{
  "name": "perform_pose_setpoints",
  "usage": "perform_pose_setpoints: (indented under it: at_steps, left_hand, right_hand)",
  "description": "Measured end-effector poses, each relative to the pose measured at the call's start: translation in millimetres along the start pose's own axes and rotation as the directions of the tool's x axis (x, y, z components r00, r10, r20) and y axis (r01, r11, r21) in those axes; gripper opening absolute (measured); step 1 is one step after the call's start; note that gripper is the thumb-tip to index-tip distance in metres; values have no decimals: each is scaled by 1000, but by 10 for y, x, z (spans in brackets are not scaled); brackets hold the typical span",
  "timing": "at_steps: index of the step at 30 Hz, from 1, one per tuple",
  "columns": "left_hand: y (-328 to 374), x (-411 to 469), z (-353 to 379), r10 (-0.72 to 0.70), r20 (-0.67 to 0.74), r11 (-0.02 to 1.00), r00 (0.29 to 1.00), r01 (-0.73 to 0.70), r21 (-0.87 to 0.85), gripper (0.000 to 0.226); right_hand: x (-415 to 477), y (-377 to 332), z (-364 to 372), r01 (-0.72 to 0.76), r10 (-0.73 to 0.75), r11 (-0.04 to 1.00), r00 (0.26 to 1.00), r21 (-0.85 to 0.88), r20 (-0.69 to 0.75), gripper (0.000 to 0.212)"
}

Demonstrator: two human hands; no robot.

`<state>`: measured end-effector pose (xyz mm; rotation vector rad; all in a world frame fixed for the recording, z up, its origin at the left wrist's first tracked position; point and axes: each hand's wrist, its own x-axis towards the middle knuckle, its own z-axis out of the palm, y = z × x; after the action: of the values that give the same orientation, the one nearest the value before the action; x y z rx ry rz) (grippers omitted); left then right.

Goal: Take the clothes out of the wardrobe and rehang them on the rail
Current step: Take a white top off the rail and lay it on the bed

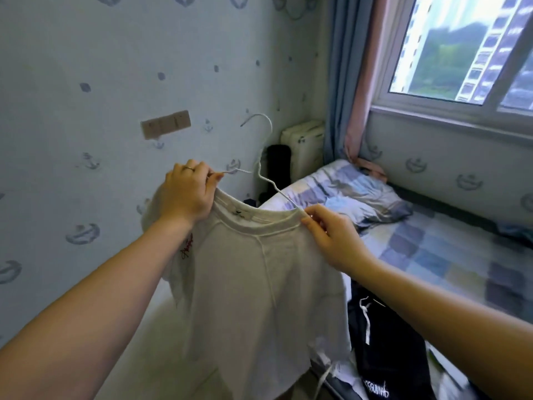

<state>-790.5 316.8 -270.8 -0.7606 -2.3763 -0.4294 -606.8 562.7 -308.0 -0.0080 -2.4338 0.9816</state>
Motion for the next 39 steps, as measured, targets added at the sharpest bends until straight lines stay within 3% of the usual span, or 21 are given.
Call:
perform_pose_setpoints:
  at_steps: [4, 10, 15, 19, 23, 27, 33, 39]
  left_hand:
    - [3, 598, 1057, 80, 71, 993, 994, -74, -91, 53]
    - [138, 1291, 2505, 99, 249, 973, 963, -41, -227, 50]
    - [288, 1638, 3639, 115, 415, 964, 903, 0, -267, 61]
    - [406, 1712, 4484, 110, 523, 962, 845, 43, -271, 39]
    - [572, 1769, 5351, 126, 638, 960, 760, 69, -272, 37]
    - [698, 1736, 6162, 136, 702, 961, 699, 80, -266, 35]
    - [869, 1657, 7109, 150, 725, 971, 672, 38, -235, 33]
    - [944, 1475, 7645, 107, 777, 968, 620, 115, -224, 38]
  right_hand:
    - [418, 704, 98, -129, 128, 987, 992, -99, -17, 10]
    - [1066, 1712, 299, -386, 381, 906, 922, -174, -67, 14]
    - [1449, 2520, 535, -581, 563, 783, 814, -220, -145, 10]
    - [1633, 3166, 803, -694, 673, 662, 716, -283, -183, 12]
    - [1793, 3834, 1085, -808, 794, 474, 564, -350, -226, 17]
    - [1889, 4480, 1396, -854, 889, 317, 419, -412, -185, 33]
    - [1882, 5462, 1794, -885, 949, 253, 305, -391, -76, 51]
    - [1783, 5994, 2121, -913, 958, 261, 285, -314, -33, 70]
